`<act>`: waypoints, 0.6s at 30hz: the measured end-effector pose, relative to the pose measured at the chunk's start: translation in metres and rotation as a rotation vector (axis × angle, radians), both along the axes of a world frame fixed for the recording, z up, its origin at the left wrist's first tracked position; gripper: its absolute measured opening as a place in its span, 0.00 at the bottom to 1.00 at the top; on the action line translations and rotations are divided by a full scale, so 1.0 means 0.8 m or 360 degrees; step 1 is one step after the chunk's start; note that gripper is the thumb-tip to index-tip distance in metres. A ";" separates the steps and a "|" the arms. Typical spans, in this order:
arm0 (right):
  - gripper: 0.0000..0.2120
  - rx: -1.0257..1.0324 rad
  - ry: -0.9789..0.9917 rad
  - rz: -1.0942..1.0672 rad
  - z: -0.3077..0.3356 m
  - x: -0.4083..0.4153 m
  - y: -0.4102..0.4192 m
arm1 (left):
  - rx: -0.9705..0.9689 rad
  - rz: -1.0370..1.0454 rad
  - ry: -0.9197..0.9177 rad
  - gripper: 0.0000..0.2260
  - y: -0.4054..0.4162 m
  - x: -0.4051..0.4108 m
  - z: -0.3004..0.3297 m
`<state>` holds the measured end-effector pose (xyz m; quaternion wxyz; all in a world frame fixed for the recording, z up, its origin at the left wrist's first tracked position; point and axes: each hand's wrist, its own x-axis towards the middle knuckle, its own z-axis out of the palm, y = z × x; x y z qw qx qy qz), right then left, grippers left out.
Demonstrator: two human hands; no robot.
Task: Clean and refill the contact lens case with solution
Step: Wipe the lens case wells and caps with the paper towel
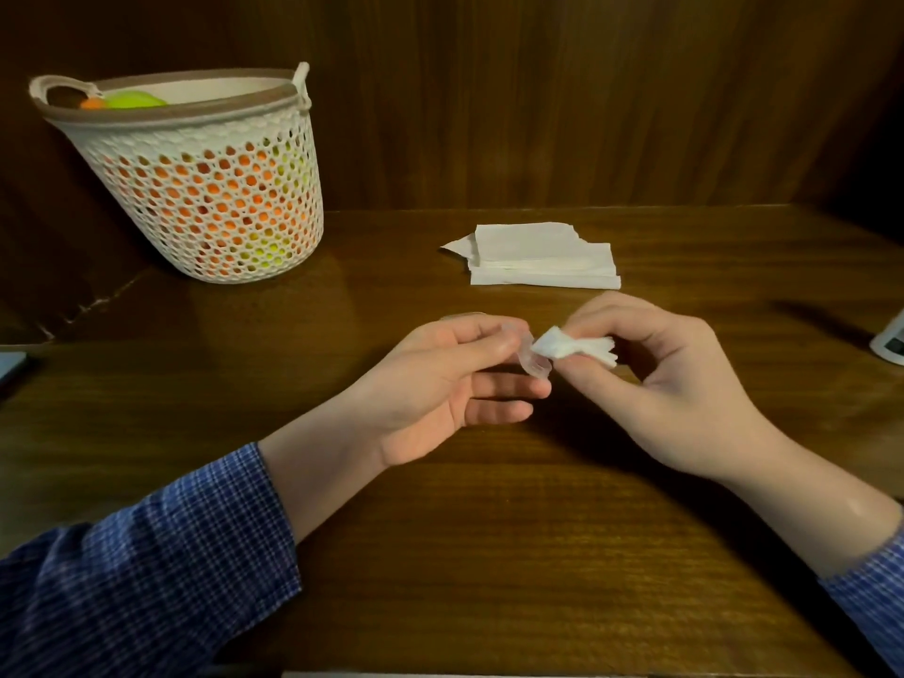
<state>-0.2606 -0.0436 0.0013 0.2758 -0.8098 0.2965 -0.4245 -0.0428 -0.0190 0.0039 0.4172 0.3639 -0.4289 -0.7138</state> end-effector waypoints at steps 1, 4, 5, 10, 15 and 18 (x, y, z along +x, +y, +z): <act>0.08 -0.0030 0.0022 0.0011 -0.001 0.000 0.001 | 0.0003 0.0011 -0.0002 0.18 0.000 0.001 -0.001; 0.09 -0.0008 0.0095 0.0068 -0.004 0.002 0.001 | 0.0039 0.0025 0.0010 0.14 -0.001 0.001 -0.003; 0.09 0.0001 0.0107 0.0099 -0.003 0.002 0.002 | 0.0043 0.0013 0.0002 0.13 -0.002 0.001 -0.004; 0.10 -0.0118 0.0158 0.0178 -0.004 0.002 0.003 | 0.0075 -0.0068 -0.0032 0.09 -0.002 0.002 -0.006; 0.10 -0.0417 0.0271 0.0249 -0.007 -0.001 -0.001 | 0.0146 -0.0191 0.0020 0.07 -0.002 0.004 -0.005; 0.10 -0.0398 0.0295 0.0300 -0.007 -0.001 -0.002 | 0.0177 -0.0227 0.0016 0.07 -0.001 0.005 -0.006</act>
